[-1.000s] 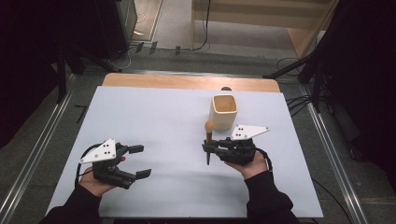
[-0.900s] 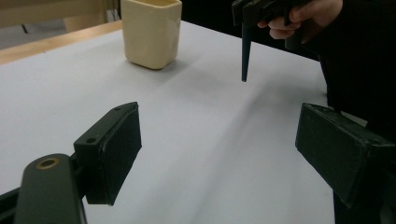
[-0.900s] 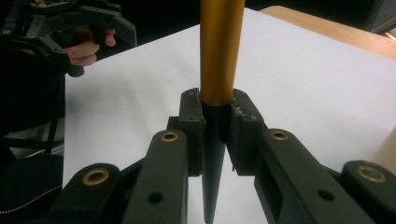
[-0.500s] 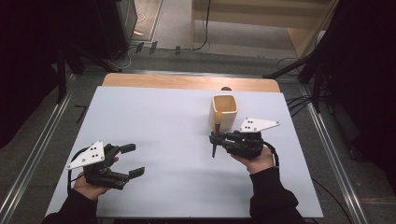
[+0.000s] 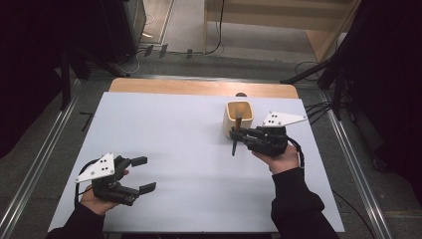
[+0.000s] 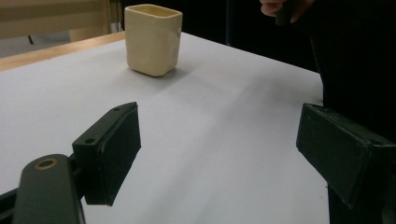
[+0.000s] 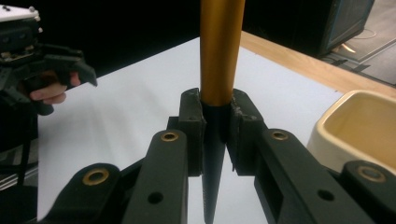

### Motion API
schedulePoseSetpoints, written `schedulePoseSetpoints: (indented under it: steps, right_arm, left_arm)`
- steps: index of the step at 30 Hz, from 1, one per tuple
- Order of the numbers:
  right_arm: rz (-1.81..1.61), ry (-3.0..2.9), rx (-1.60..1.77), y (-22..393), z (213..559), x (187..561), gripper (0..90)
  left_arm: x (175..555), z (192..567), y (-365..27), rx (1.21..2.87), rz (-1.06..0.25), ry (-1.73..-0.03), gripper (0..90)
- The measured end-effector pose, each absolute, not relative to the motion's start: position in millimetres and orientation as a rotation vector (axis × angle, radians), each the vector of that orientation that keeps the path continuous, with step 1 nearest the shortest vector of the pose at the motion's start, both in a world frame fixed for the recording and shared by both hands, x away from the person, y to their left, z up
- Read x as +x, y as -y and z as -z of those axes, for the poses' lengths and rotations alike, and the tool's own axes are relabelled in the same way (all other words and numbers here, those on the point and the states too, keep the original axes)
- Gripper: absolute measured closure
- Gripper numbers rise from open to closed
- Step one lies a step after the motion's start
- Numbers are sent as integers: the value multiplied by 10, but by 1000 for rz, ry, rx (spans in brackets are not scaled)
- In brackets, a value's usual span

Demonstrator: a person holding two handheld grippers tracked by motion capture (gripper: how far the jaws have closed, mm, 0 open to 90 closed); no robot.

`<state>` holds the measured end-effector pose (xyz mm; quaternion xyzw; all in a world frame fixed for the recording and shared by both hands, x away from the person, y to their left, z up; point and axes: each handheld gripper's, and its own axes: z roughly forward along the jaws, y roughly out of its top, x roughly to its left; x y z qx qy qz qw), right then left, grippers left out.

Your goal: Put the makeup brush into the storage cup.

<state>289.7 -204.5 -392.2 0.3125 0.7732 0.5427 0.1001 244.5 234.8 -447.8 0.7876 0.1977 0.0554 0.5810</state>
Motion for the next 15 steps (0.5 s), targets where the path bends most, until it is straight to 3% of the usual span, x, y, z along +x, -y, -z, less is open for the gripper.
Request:
schedulePoseSetpoints:
  steps: [15]
  right_arm:
    - [-1575, -2234, 958, 2166, 3604, 3128, 789]
  left_arm:
    - [2440, 4459, -2355, 1839, -136, -448, 140]
